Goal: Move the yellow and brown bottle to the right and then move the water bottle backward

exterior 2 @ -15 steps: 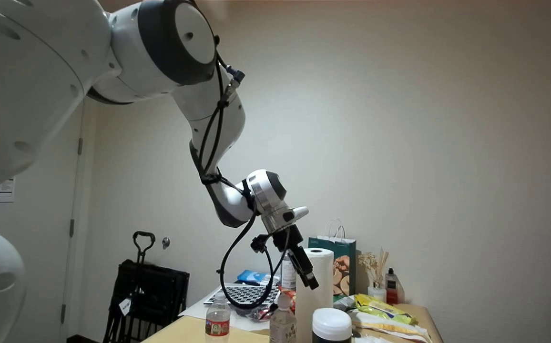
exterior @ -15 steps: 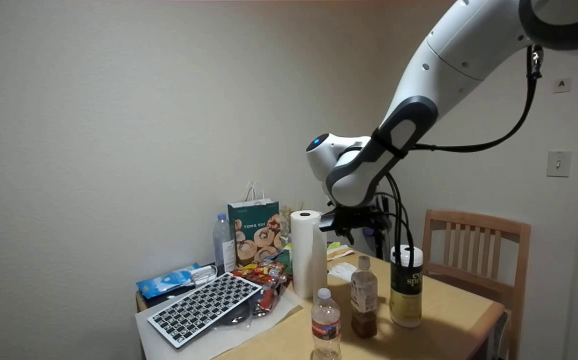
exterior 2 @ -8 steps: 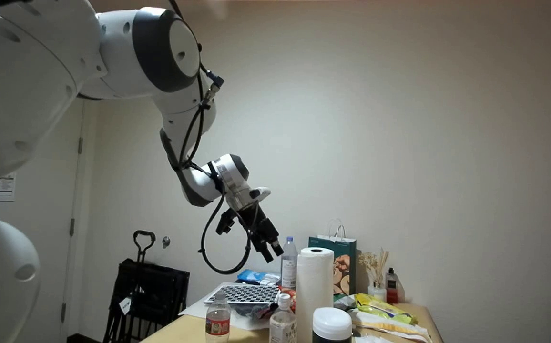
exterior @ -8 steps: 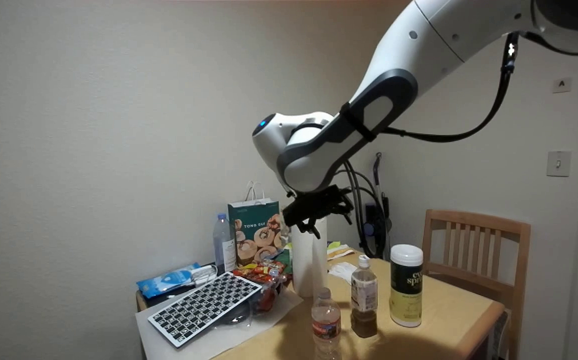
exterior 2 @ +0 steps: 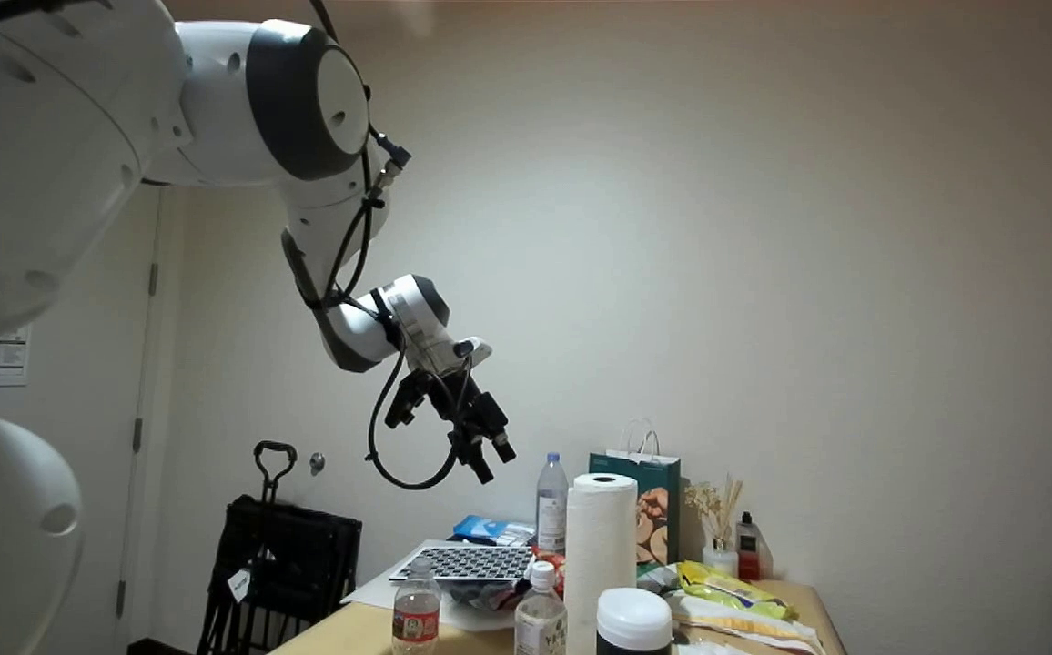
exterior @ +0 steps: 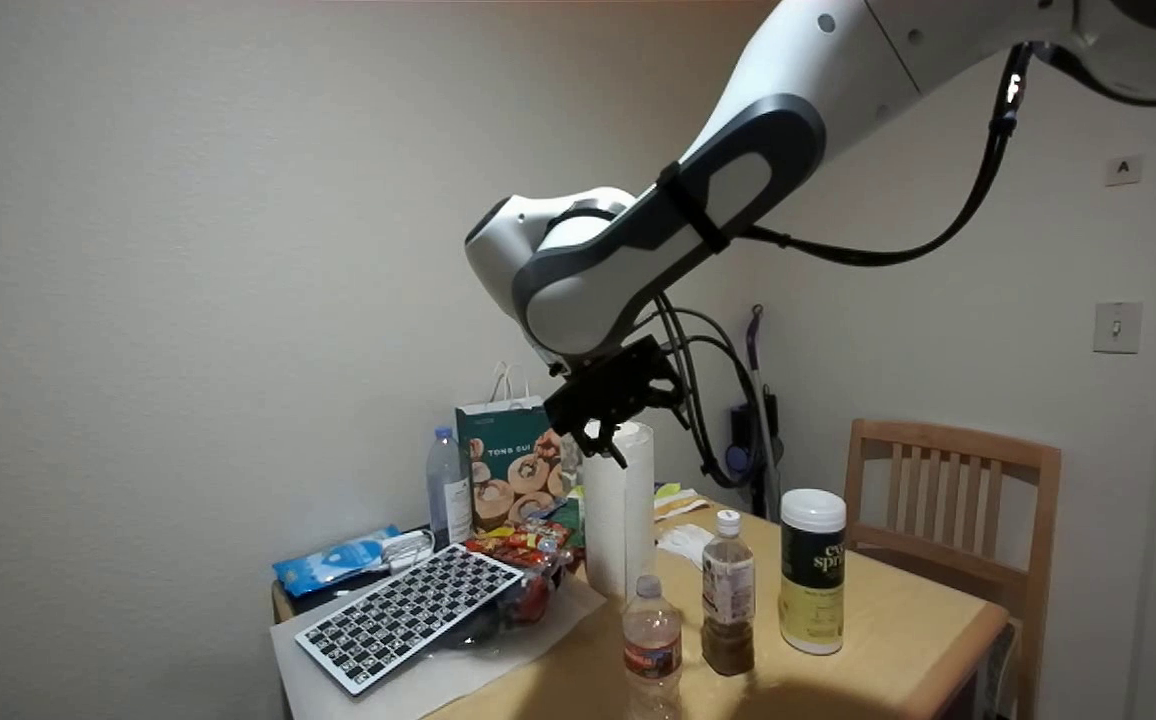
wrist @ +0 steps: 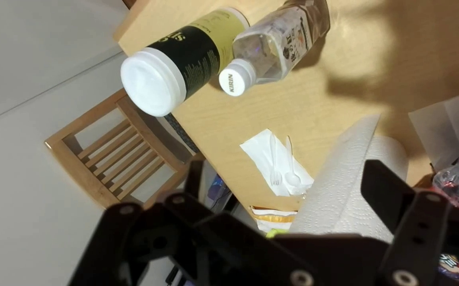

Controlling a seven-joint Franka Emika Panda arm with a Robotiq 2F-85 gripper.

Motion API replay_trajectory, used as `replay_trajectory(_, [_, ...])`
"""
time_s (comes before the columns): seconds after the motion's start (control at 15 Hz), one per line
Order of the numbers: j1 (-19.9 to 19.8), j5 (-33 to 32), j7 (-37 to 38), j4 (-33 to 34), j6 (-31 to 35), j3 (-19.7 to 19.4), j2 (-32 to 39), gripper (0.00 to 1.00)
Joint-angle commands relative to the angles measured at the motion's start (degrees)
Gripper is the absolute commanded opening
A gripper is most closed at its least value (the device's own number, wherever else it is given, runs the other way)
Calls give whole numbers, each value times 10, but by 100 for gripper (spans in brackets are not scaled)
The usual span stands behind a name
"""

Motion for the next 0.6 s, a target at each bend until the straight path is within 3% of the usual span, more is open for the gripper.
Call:
replay_trajectory(0.0, [-15,43,-21,-19,46,24,-4,100])
replay_trajectory(0.33, [-15,158,-68,-52,140,52,-3,100])
replay_trajectory(0.53, [-2,186,-72,-62,111,47,-1,100])
